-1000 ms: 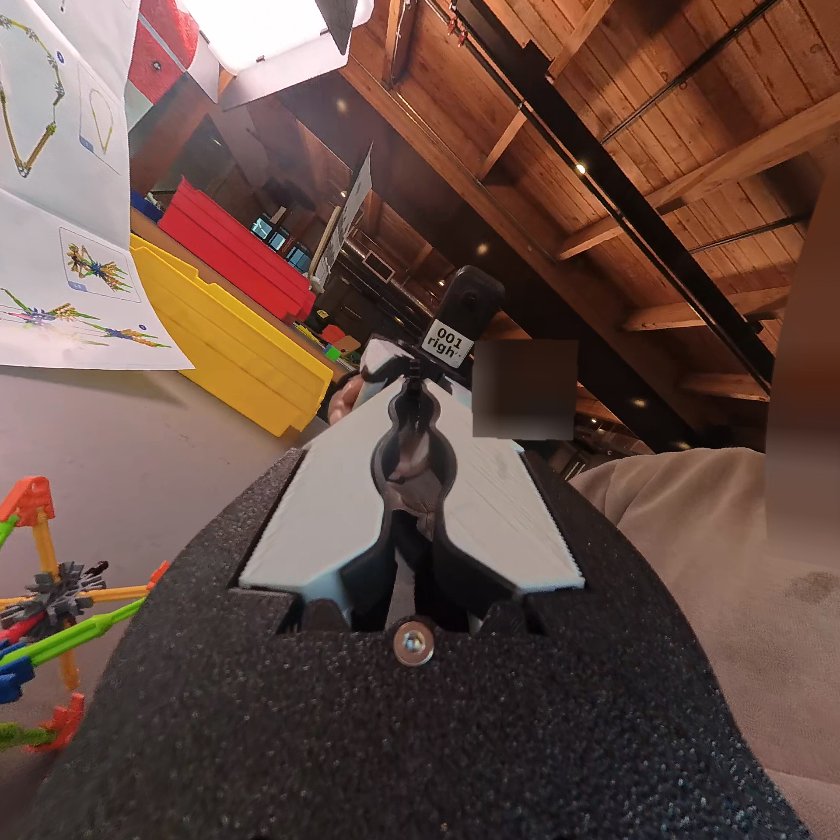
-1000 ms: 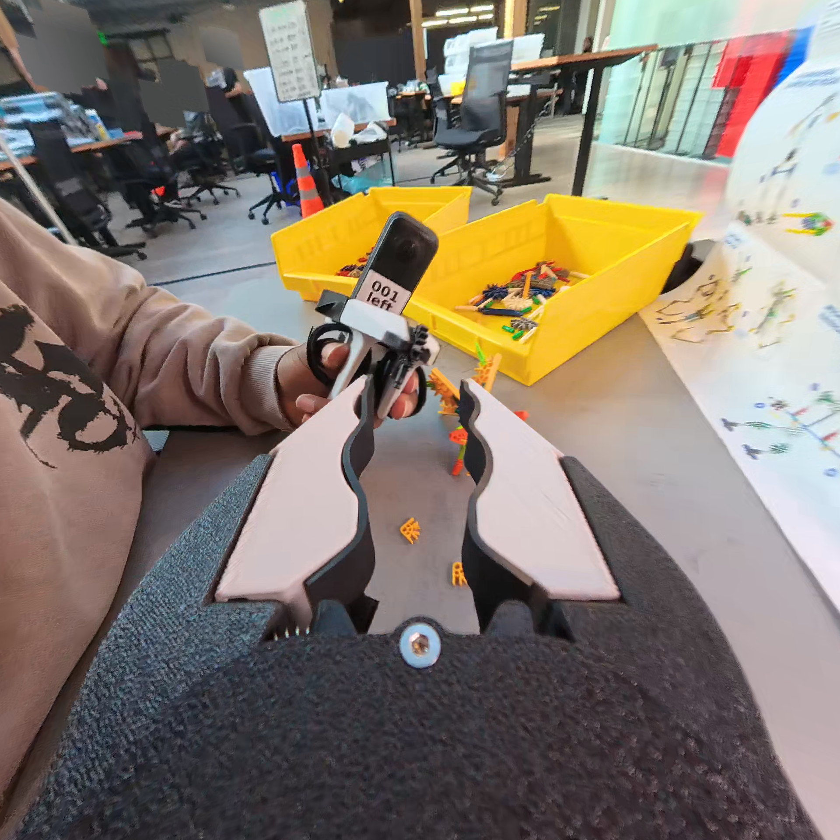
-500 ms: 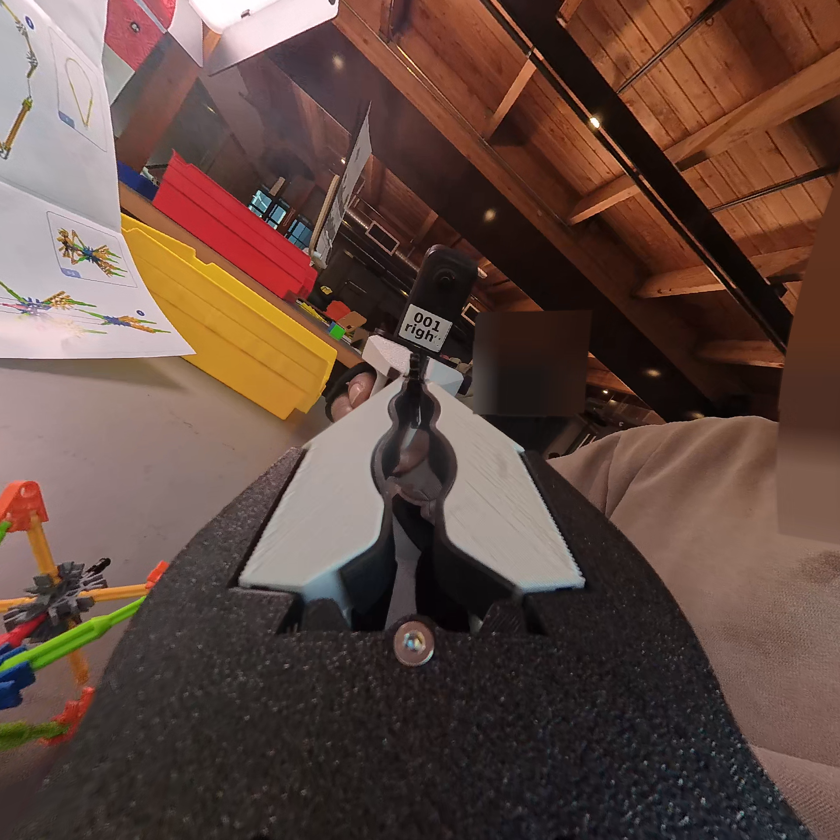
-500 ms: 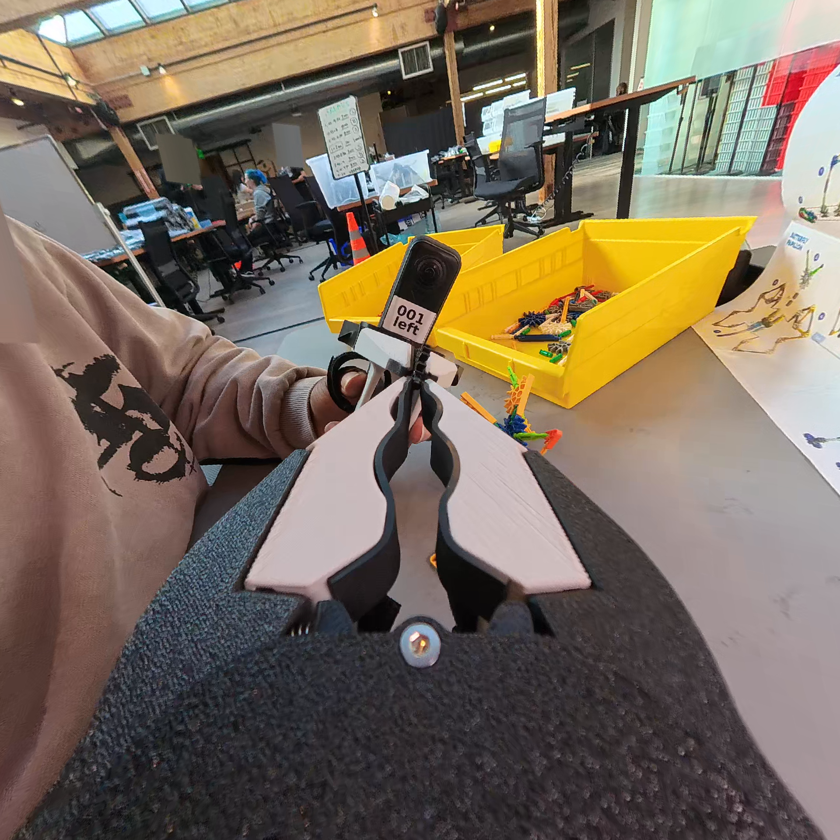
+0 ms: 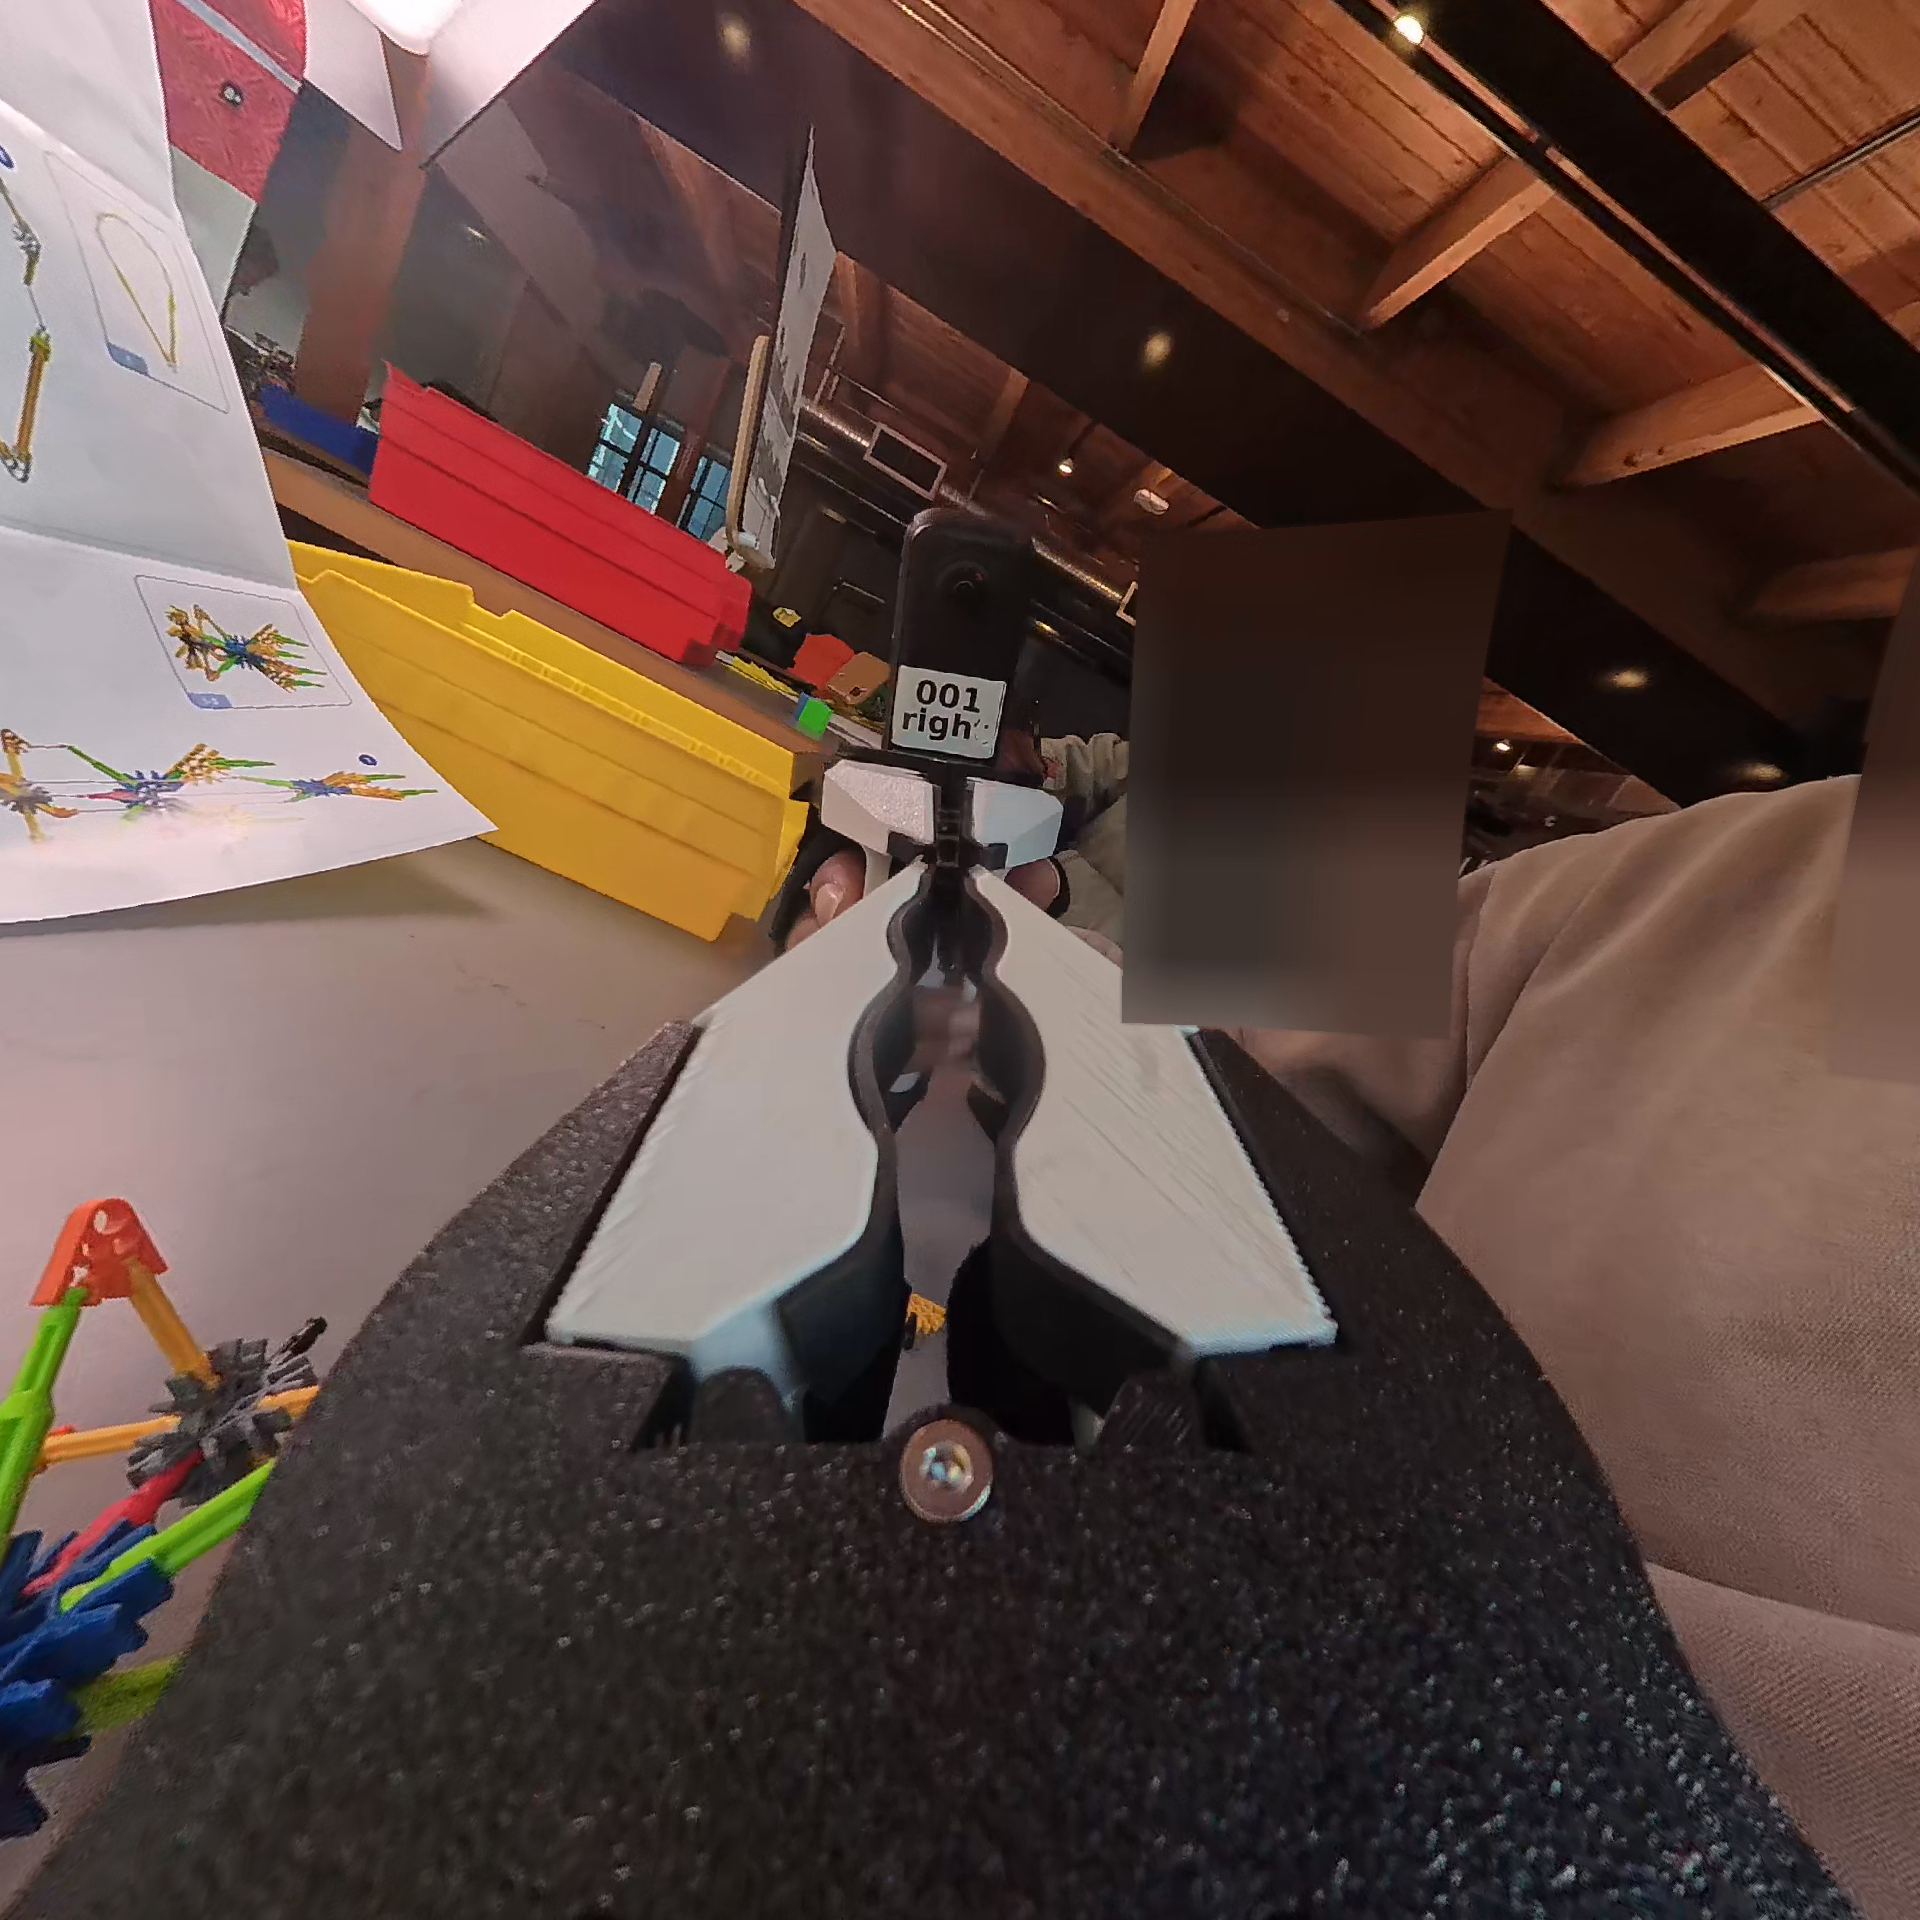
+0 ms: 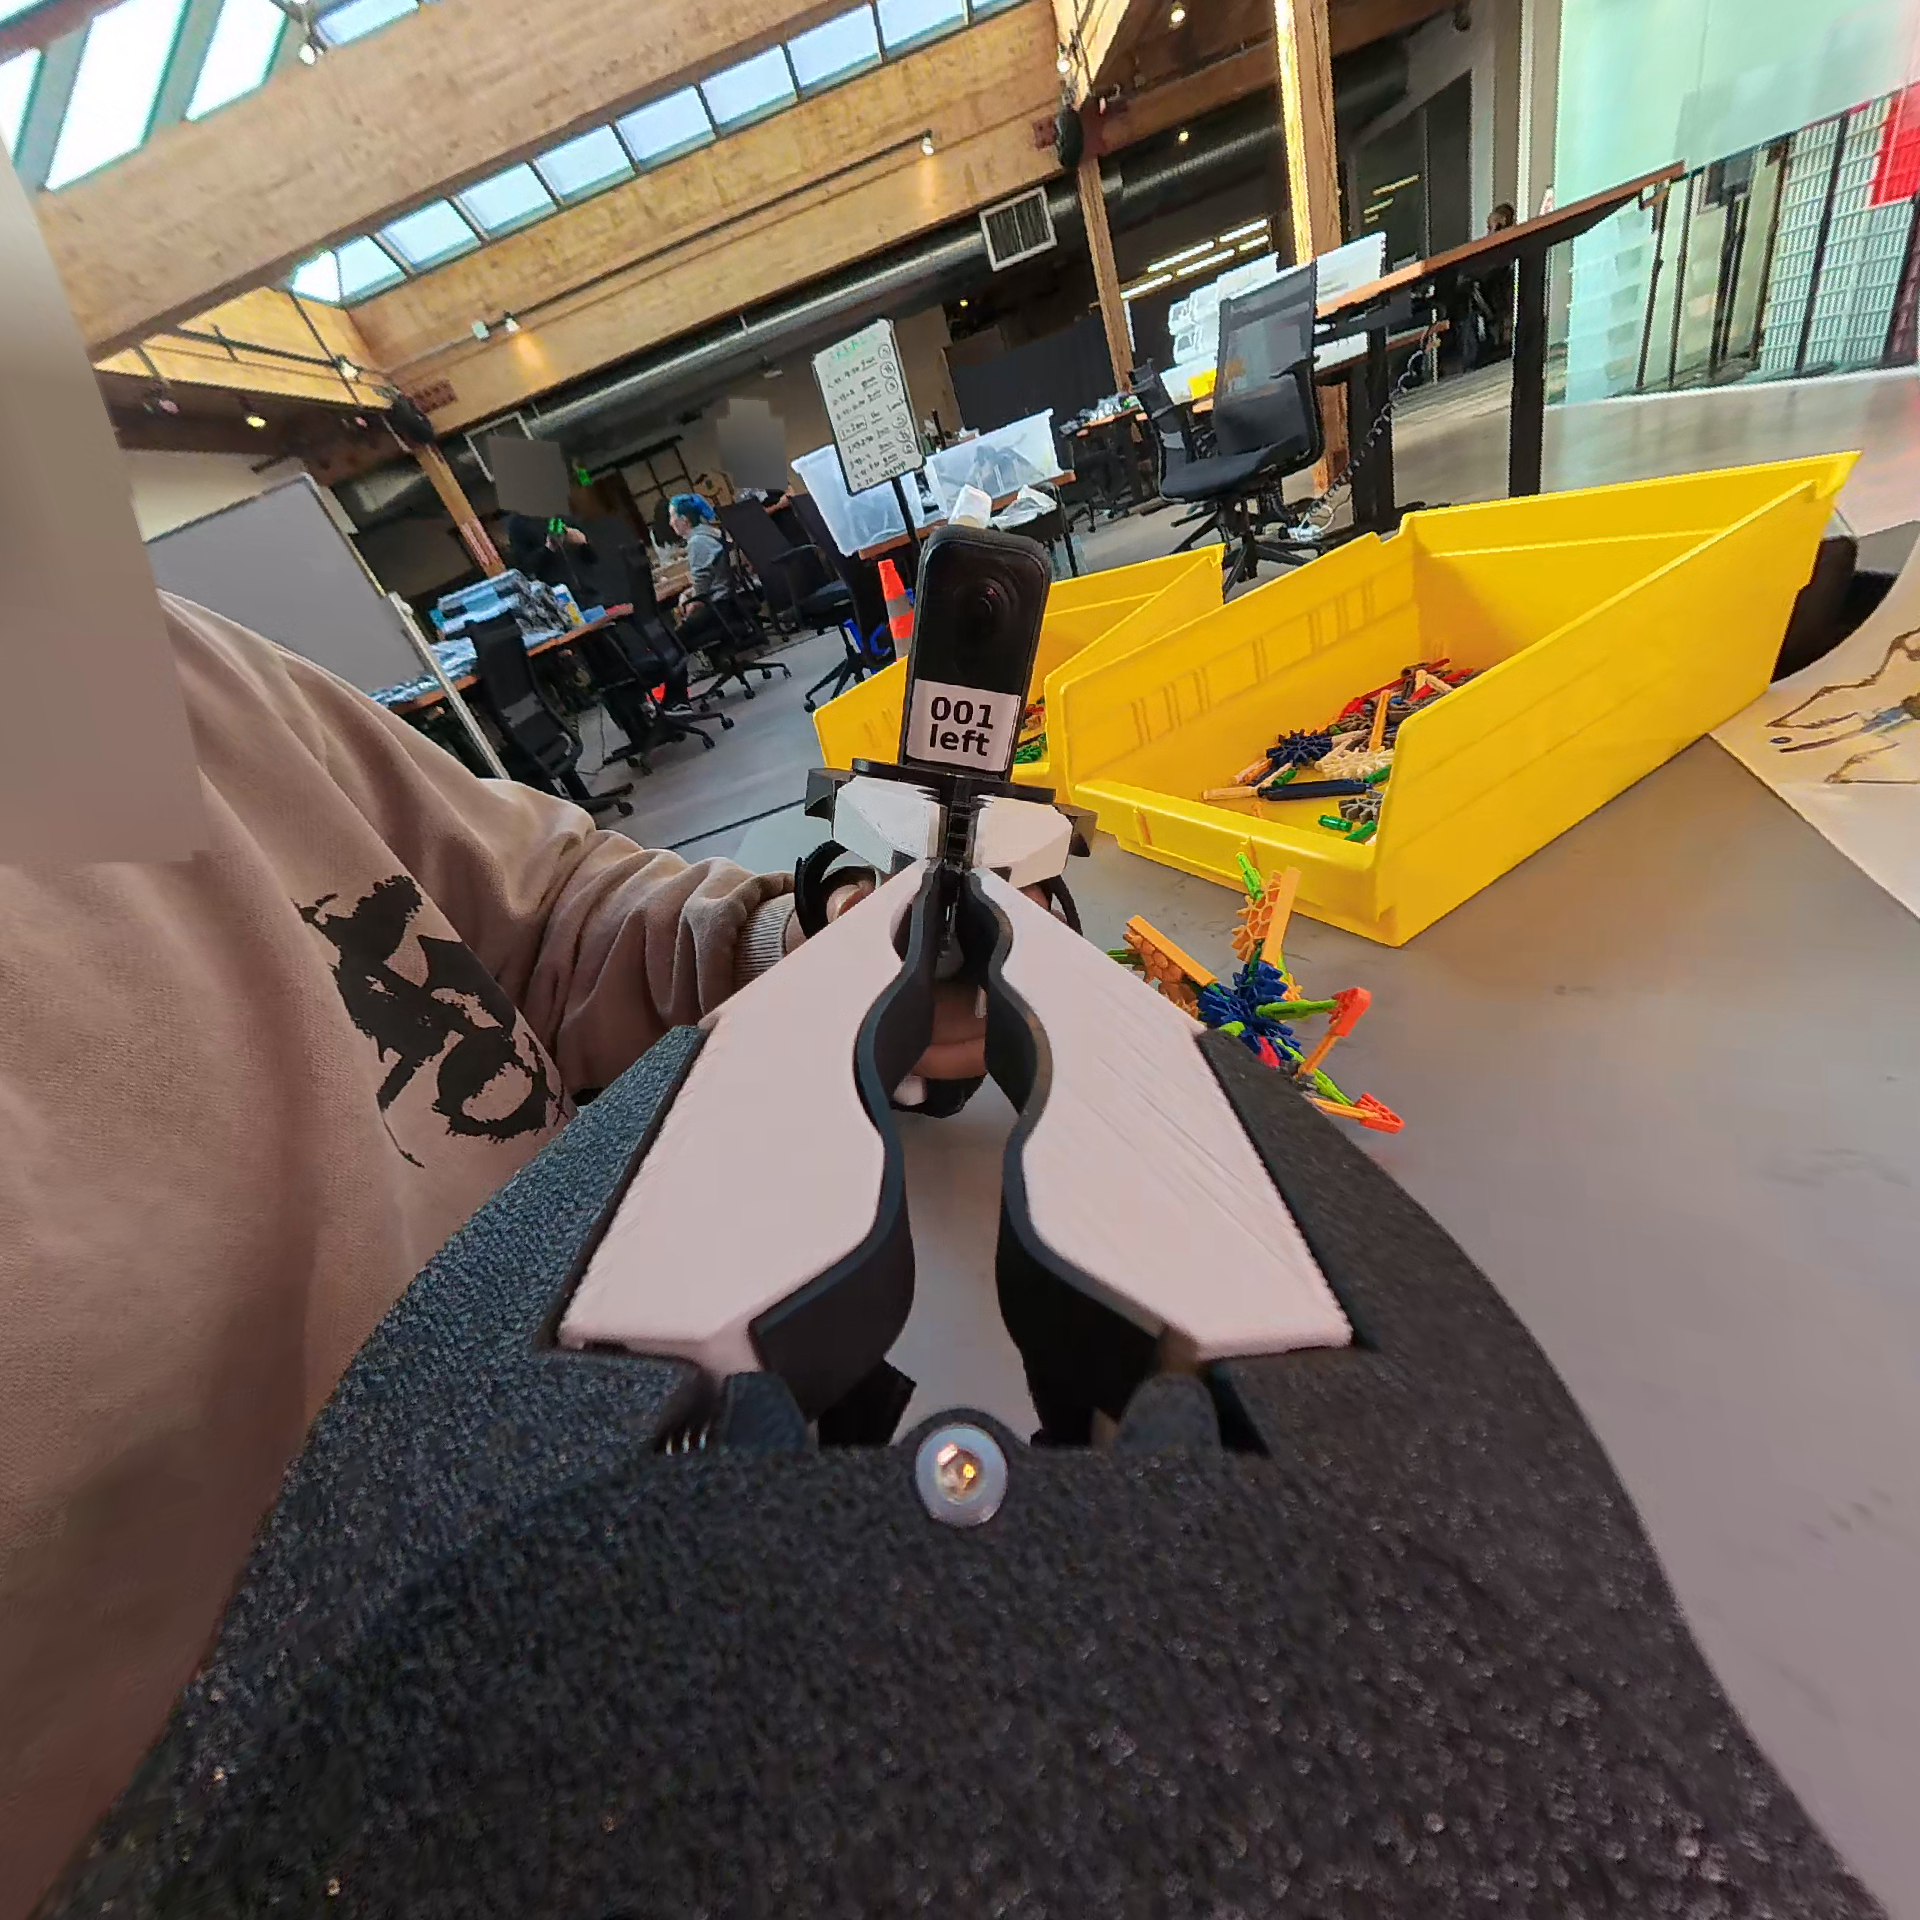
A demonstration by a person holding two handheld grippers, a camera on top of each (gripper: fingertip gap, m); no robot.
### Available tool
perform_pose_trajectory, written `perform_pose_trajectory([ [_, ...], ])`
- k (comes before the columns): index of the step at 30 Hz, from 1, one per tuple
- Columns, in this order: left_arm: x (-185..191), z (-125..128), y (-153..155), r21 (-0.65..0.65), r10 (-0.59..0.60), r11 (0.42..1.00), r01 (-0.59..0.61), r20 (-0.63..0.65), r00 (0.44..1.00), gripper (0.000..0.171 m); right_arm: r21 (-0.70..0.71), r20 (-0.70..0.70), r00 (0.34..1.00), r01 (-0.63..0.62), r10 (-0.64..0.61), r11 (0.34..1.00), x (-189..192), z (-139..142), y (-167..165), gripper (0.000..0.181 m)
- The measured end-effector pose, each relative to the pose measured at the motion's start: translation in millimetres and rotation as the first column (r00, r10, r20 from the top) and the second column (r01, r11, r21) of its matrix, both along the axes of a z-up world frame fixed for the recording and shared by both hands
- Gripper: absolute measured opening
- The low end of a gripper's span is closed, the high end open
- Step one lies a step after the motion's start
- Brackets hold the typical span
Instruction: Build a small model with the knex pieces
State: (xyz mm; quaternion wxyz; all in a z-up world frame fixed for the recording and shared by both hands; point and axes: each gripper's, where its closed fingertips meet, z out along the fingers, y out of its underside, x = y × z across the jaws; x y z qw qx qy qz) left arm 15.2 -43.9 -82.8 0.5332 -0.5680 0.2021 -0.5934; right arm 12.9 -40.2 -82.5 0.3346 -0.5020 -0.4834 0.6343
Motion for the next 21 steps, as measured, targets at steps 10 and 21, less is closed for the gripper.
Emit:
perform_pose_trajectory([
  [10, 15.4, -4.7, -50.7, 0.147, -0.274, 0.94, 0.307, -0.204, 0.94, 0.002, 0.052, -0.011, 0.947, -0.321, 0.322, 0.946, 16.0, -4.3, -48.2, 0.001],
  [21, 34.9, 3.1, -124.1, 0.129, -0.71, 0.695, 0.707, -0.034, 0.704, 0.002, -0.206, -0.263, 0.649, -0.761, 0.714, 0.615, 38.3, -0.7, -121.8, 0.0],
])
